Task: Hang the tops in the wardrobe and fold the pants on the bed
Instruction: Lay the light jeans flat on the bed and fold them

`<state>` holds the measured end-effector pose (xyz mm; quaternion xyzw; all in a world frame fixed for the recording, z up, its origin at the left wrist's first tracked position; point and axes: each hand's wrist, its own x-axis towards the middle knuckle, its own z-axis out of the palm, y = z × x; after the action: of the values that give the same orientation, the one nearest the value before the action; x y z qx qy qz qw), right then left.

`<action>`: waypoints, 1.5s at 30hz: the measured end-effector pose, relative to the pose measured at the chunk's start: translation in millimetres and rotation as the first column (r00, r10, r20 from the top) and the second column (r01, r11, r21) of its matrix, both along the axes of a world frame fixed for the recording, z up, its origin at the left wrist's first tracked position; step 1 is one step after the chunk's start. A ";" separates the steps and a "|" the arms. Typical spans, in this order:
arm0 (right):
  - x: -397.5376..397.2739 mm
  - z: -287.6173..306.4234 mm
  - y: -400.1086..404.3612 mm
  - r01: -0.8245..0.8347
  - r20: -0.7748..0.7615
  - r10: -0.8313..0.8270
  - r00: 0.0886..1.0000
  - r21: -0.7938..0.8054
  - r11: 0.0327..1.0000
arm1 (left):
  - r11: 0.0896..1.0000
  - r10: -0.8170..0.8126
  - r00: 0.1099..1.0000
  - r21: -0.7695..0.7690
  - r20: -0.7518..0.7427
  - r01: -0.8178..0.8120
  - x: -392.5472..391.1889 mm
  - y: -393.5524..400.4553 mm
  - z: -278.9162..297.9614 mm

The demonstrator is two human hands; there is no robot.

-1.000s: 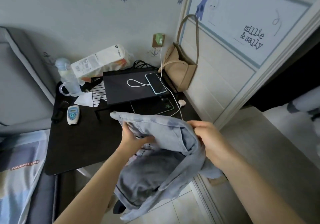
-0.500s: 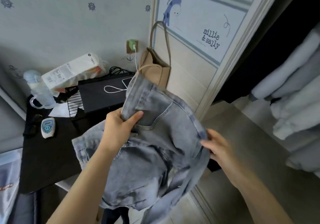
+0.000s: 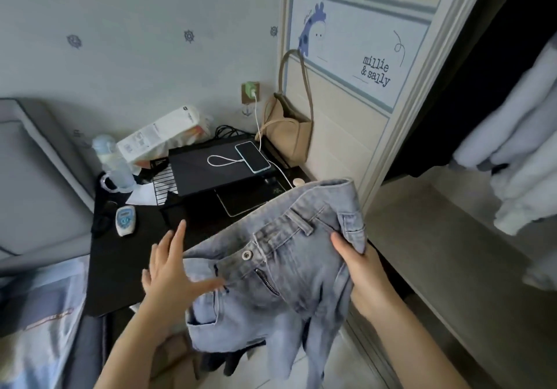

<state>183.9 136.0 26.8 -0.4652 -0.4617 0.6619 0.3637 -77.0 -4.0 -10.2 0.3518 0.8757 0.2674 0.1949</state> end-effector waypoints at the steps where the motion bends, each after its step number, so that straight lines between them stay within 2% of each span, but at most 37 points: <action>1: 0.9 2.9 -0.7 0.006 -0.071 -0.010 0.997 -0.061 0.998 | 0.996 0.095 0.986 -0.016 0.134 -0.093 -5.2 -13.1 -22.3; 3: 4.4 8.2 0.0 -0.028 -0.201 -0.002 0.979 -0.147 0.989 | 0.958 0.244 0.863 0.028 0.443 -0.286 -3.6 -32.5 -63.2; 5: 6.7 16.3 -0.7 -0.093 -0.293 0.030 0.956 -0.203 0.975 | 0.930 0.183 0.693 0.105 0.698 -0.351 7.1 -42.1 -94.6; 8: 6.9 27.0 -6.8 -0.209 -0.380 0.112 0.918 -0.225 0.952 | 0.884 0.081 0.473 0.156 0.877 -0.440 24.4 -40.5 -118.5; 9: 7.6 29.5 -8.7 -0.242 -0.393 0.143 0.909 -0.216 0.946 | 0.853 0.081 0.440 0.166 0.894 -0.495 28.5 -42.0 -120.7; 11: 9.8 35.2 -10.2 -0.292 -0.416 0.193 0.888 -0.188 0.938 | 0.790 0.085 0.439 0.208 0.895 -0.576 34.4 -45.0 -119.3; 14: 13.1 43.2 -11.9 -0.334 -0.445 0.228 0.866 -0.176 0.926 | 0.746 0.048 0.530 0.322 0.846 -0.583 41.6 -57.8 -107.0; 16: 15.7 46.5 -15.7 -0.349 -0.450 0.244 0.859 -0.167 0.922 | 0.713 0.054 0.549 0.353 0.834 -0.606 49.7 -64.9 -98.6; 19: 18.2 54.5 -25.0 -0.416 -0.473 0.316 0.822 -0.122 0.901 | 0.741 0.047 0.527 0.325 0.849 -0.588 67.9 -69.0 -82.4; 21: 20.4 61.9 -31.3 -0.474 -0.480 0.372 0.794 -0.105 0.874 | 0.733 0.087 0.528 0.304 0.845 -0.608 80.8 -77.6 -77.8; 25: 35.0 73.2 -37.5 -0.552 -0.494 0.434 0.753 -0.117 0.825 | 0.613 0.258 0.534 0.291 0.805 -0.735 114.9 -105.6 -73.1; 27: 41.9 73.3 -43.0 -0.592 -0.503 0.462 0.730 -0.127 0.796 | 0.551 0.313 0.462 0.238 0.830 -0.800 136.9 -125.7 -70.5; 29: 45.4 70.2 -50.8 -0.633 -0.510 0.493 0.705 -0.138 0.762 | 0.532 0.257 0.298 0.123 0.919 -0.838 159.7 -151.9 -66.8; 31: 47.0 65.9 -63.1 -0.690 -0.512 0.531 0.676 -0.185 0.700 | 0.551 0.115 0.132 0.047 0.985 -0.833 186.0 -185.9 -60.0; 33: 45.5 62.7 -76.5 -0.734 -0.496 0.573 0.652 -0.224 0.642 | 0.473 0.066 0.062 0.024 0.996 -0.881 208.5 -221.0 -56.6; 34: 41.6 62.2 -87.7 -0.761 -0.480 0.608 0.632 -0.238 0.604 | 0.402 0.050 0.046 0.021 0.998 -0.915 221.1 -242.7 -54.0; 36: 34.4 62.6 -103.4 -0.793 -0.467 0.649 0.601 -0.250 0.555 | 0.265 0.039 0.081 0.068 0.996 -0.962 237.1 -273.6 -45.0; 38: 23.6 62.7 -126.2 -0.829 -0.448 0.698 0.559 -0.269 0.491 | 0.095 0.065 0.160 0.153 0.985 -0.984 249.8 -308.3 -32.1; 41: 4.2 60.3 -157.7 -0.865 -0.421 0.757 0.499 -0.290 0.409 | -0.095 0.178 0.288 0.308 0.941 -0.947 264.0 -356.5 -12.5; 44: -23.8 65.2 -195.0 -0.901 -0.353 0.837 0.419 -0.276 0.335 | -0.253 0.304 0.338 0.417 0.891 -0.873 277.2 -406.1 -0.3; 45: -40.3 66.2 -216.2 -0.912 -0.318 0.871 0.374 -0.296 0.283 | -0.306 0.347 0.338 0.447 0.875 -0.841 282.5 -430.5 1.8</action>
<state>143.7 -80.3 93.0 -0.1629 -0.4673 0.8545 -0.1579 205.5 -434.6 -8.4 -0.2136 0.4714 0.8529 -0.0692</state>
